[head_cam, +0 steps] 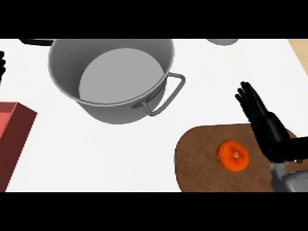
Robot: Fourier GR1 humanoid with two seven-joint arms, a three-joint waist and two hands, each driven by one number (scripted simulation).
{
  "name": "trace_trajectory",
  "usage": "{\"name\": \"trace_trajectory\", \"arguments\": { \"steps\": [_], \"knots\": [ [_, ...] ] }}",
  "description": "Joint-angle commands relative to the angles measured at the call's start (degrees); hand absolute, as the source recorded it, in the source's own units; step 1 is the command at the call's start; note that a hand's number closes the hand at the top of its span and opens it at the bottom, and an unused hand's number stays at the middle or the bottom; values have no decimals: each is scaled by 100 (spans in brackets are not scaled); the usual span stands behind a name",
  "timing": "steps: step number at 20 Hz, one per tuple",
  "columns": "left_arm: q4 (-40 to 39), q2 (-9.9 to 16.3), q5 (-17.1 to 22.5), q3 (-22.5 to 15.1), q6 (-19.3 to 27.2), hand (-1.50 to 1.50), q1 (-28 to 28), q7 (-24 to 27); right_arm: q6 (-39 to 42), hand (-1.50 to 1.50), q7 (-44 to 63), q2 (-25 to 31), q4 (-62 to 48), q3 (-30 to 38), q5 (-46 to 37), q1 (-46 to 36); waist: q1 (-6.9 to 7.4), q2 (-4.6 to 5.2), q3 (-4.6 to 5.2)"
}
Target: Pick the squash from the cutting board and place it in the pot
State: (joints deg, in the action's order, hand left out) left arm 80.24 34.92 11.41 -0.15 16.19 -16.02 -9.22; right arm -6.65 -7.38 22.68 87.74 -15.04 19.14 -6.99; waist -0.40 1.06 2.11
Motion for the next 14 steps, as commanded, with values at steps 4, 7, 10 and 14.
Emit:
{"name": "trace_trajectory", "arguments": {
  "steps": [4, 7, 10, 14],
  "knots": [
    [680, -1050, 363, -516, -73, 0, 287, -34, 249, -150, 882, -321, 314, 41, 609, -681, 122, -123, -207],
    [557, -1098, 444, -669, -188, 0, 182, -228, 408, -150, 529, 1362, 259, -521, -1516, -816, 26, -278, 82],
    [779, -1498, 705, -814, -162, 0, 465, -355, -1473, -150, -82, 588, 401, 137, -1892, -47, -229, -209, -200],
    [1122, -1578, 656, -932, -121, 0, 719, -382, -1697, -150, -721, 788, 1904, -219, -2448, 1129, -220, -201, -204]
  ]
}}
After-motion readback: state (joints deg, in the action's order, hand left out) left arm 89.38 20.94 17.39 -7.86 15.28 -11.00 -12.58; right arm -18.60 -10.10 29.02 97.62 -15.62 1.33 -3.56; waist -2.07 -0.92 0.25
